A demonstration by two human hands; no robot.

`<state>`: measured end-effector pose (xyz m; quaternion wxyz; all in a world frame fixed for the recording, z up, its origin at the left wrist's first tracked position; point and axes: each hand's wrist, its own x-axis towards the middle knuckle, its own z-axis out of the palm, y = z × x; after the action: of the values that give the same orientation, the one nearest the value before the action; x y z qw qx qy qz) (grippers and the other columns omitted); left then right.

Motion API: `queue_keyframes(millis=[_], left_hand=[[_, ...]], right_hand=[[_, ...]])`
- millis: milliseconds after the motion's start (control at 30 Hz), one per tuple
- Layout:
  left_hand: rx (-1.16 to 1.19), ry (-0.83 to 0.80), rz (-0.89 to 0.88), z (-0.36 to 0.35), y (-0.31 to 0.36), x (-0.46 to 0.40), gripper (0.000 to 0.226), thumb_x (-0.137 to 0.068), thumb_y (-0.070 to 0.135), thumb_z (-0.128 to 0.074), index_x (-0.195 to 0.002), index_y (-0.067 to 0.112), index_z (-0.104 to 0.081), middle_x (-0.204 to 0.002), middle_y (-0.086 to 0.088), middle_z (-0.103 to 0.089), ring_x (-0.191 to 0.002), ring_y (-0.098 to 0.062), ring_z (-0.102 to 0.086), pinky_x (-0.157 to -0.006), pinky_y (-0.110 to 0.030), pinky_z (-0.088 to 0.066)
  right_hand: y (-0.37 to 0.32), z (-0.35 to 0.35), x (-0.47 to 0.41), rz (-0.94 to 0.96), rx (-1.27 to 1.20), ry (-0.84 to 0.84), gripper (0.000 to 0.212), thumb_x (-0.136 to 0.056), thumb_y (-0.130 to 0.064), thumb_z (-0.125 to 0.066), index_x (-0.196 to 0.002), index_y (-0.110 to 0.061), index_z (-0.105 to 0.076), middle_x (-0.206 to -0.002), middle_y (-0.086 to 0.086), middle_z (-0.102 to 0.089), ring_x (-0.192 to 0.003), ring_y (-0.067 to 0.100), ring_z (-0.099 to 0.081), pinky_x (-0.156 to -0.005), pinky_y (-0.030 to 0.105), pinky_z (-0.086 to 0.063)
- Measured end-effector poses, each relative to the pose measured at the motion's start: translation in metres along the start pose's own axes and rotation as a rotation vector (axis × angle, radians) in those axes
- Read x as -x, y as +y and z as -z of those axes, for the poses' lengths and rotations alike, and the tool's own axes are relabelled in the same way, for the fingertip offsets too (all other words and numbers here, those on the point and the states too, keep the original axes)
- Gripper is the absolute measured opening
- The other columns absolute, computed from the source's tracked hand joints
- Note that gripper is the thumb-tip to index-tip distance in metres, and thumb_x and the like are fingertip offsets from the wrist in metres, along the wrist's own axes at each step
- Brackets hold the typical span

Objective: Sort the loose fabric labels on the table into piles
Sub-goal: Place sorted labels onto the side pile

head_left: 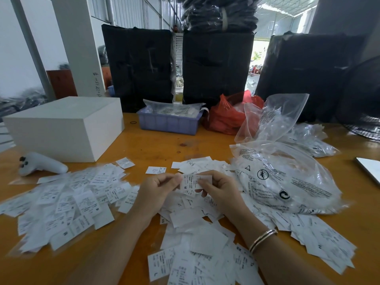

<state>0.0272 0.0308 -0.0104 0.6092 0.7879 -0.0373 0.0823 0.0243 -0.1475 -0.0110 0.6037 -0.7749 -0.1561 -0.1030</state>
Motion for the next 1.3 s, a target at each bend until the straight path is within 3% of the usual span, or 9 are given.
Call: queue_keyframes(millis=[100,200,400,533,667,800,933,1067,1300], left_hand=[[-0.001,-0.008,0.001,0.0,0.0,0.0,0.03,-0.061,0.06,-0.06,-0.074,0.035,-0.068,-0.072,0.035,-0.064,-0.072,0.019,-0.056,-0.049,-0.006,-0.044],[-0.009,-0.028,-0.01,0.0,-0.001,0.0,0.028,-0.062,0.058,-0.061,-0.074,0.034,-0.069,-0.072,0.033,-0.065,-0.075,0.016,-0.057,-0.052,-0.007,-0.045],[-0.005,-0.078,-0.022,0.002,-0.004,-0.001,0.009,-0.084,0.034,-0.066,-0.076,0.035,-0.07,-0.074,0.034,-0.066,-0.076,0.016,-0.059,-0.055,-0.006,-0.046],[-0.023,-0.06,-0.034,-0.001,-0.005,-0.001,0.009,-0.084,0.035,-0.067,-0.077,0.032,-0.071,-0.074,0.03,-0.067,-0.076,0.014,-0.059,-0.052,-0.005,-0.043],[-0.044,-0.093,-0.073,-0.004,-0.005,0.001,0.011,-0.081,0.039,-0.069,-0.08,0.029,-0.073,-0.079,0.015,-0.07,-0.074,0.002,-0.063,-0.053,-0.008,-0.045],[0.054,-0.089,-0.031,-0.003,-0.004,0.0,0.003,-0.08,0.031,-0.072,-0.078,0.029,-0.073,-0.078,0.012,-0.073,-0.072,-0.007,-0.068,-0.053,-0.012,-0.048],[0.017,-0.035,-0.03,-0.002,-0.003,0.0,0.005,-0.078,0.036,-0.073,-0.08,0.035,-0.069,-0.075,0.028,-0.068,-0.075,0.008,-0.063,-0.053,-0.007,-0.045],[0.027,-0.063,-0.08,-0.004,-0.002,0.002,0.006,-0.077,0.034,-0.073,-0.082,0.031,-0.07,-0.077,0.025,-0.069,-0.074,0.007,-0.063,-0.054,-0.006,-0.045],[0.01,-0.001,-0.054,0.0,-0.003,-0.001,0.006,-0.08,0.037,-0.07,-0.08,0.031,-0.071,-0.078,0.025,-0.068,-0.076,0.008,-0.061,-0.054,-0.008,-0.046]], right_hand=[[-0.002,-0.002,0.001,-0.02,0.041,-0.032,0.024,-0.092,-0.008,-0.058,-0.085,-0.03,-0.066,-0.069,-0.009,-0.069,-0.062,0.005,-0.062,-0.059,0.022,-0.053],[-0.001,-0.001,0.001,-0.04,0.039,-0.023,0.025,-0.092,-0.007,-0.056,-0.084,-0.029,-0.065,-0.069,-0.009,-0.069,-0.063,0.006,-0.063,-0.059,0.027,-0.051],[-0.002,0.001,0.001,-0.063,-0.002,-0.017,0.019,-0.093,-0.009,-0.055,-0.086,-0.023,-0.065,-0.066,-0.012,-0.068,-0.059,0.0,-0.061,-0.054,0.019,-0.049],[-0.003,0.0,0.001,-0.076,0.014,-0.061,0.02,-0.092,-0.008,-0.055,-0.086,-0.025,-0.065,-0.063,-0.01,-0.065,-0.059,0.003,-0.059,-0.06,0.026,-0.051],[-0.004,-0.003,0.001,-0.042,0.032,-0.132,0.022,-0.093,-0.013,-0.056,-0.097,-0.034,-0.061,-0.067,-0.011,-0.064,-0.061,0.0,-0.06,-0.058,0.017,-0.05],[0.0,-0.004,-0.002,-0.027,-0.058,-0.026,0.023,-0.093,-0.014,-0.056,-0.107,-0.031,-0.051,-0.062,-0.003,-0.059,-0.055,0.004,-0.056,-0.054,0.017,-0.044],[0.003,-0.003,-0.005,-0.014,-0.046,0.056,0.011,-0.091,-0.012,-0.06,-0.09,-0.021,-0.055,-0.068,-0.005,-0.07,-0.054,0.005,-0.058,-0.053,0.016,-0.046],[0.004,-0.012,-0.001,0.037,0.075,-0.015,0.02,-0.087,-0.011,-0.065,-0.079,-0.029,-0.06,-0.064,-0.019,-0.065,-0.057,-0.002,-0.058,-0.057,0.013,-0.046],[-0.002,-0.013,0.003,0.175,0.297,-0.038,0.021,-0.091,-0.017,-0.059,-0.093,-0.037,-0.063,-0.08,-0.026,-0.062,-0.073,-0.003,-0.055,-0.062,0.011,-0.042]])
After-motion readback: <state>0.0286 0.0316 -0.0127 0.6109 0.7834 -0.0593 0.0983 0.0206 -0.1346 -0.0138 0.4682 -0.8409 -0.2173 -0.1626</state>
